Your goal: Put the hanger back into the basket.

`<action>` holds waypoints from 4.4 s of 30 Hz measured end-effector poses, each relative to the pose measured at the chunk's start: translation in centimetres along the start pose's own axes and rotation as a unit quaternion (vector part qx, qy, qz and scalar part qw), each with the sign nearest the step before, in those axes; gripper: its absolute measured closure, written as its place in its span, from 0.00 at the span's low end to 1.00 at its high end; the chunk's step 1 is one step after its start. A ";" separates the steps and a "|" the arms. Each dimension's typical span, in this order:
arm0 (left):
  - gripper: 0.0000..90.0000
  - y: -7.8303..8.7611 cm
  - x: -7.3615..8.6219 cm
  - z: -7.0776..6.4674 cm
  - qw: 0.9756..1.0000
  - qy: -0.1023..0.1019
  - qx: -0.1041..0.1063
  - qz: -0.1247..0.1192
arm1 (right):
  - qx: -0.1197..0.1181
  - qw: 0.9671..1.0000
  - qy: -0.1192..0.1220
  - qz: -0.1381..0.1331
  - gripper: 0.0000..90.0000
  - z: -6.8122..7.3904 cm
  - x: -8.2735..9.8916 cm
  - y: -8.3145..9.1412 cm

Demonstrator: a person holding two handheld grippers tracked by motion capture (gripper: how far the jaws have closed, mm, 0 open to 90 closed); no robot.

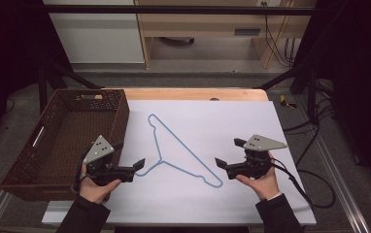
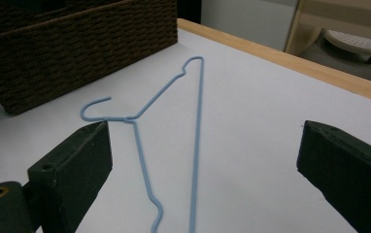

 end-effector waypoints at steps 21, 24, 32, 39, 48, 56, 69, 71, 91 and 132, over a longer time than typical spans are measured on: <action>0.06 0.9 -0.2 0.9 1.000 0.008 -0.014 -0.012 | -0.047 0.991 0.049 0.112 0.21 4.6 -1.2 -9.7; 0.06 0.9 -0.2 1.0 1.000 0.010 -0.014 -0.012 | -0.053 0.989 0.056 0.123 0.24 4.9 -0.9 -10.8; 0.06 1.0 -0.2 1.1 1.000 0.010 -0.016 -0.011 | -0.062 0.982 0.064 0.165 0.33 5.6 0.3 -13.7; 0.06 1.0 -0.2 1.1 1.000 0.009 -0.016 -0.011 | -0.061 0.976 0.061 0.202 0.49 5.4 1.6 -15.6; 0.06 1.0 -0.2 1.0 1.000 0.008 -0.016 -0.012 | -0.069 0.969 0.068 0.227 0.68 5.3 2.7 -16.8; 0.06 0.9 -0.2 1.0 1.000 0.006 -0.015 -0.009 | -0.065 0.965 0.072 0.245 0.78 5.2 3.0 -17.3; 0.06 0.7 -0.1 0.9 1.000 0.003 -0.013 -0.005 | -0.060 0.957 0.087 0.269 0.92 5.0 3.0 -16.9; 0.06 0.7 -0.1 0.9 1.000 0.003 -0.014 -0.005 | -0.059 0.957 0.089 0.269 0.93 5.1 3.0 -16.9; 0.06 0.7 0.0 0.9 1.000 0.003 -0.013 -0.003 | -0.078 0.958 0.069 0.267 0.97 5.0 2.9 -16.8; 0.06 -1.9 5.2 -4.1 0.997 0.012 0.033 0.067 | -0.110 0.977 0.019 0.184 0.98 4.1 -1.0 -13.5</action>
Point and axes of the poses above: each handheld gripper's, and its own axes: y roughly backward along the jaws, x roughly out of its underside, z roughly to its left, the point moved 1 cm from there along -y, roughly forward along the jaws, and after that the axes turned 5 degrees about -y, right-handed, at the moved point
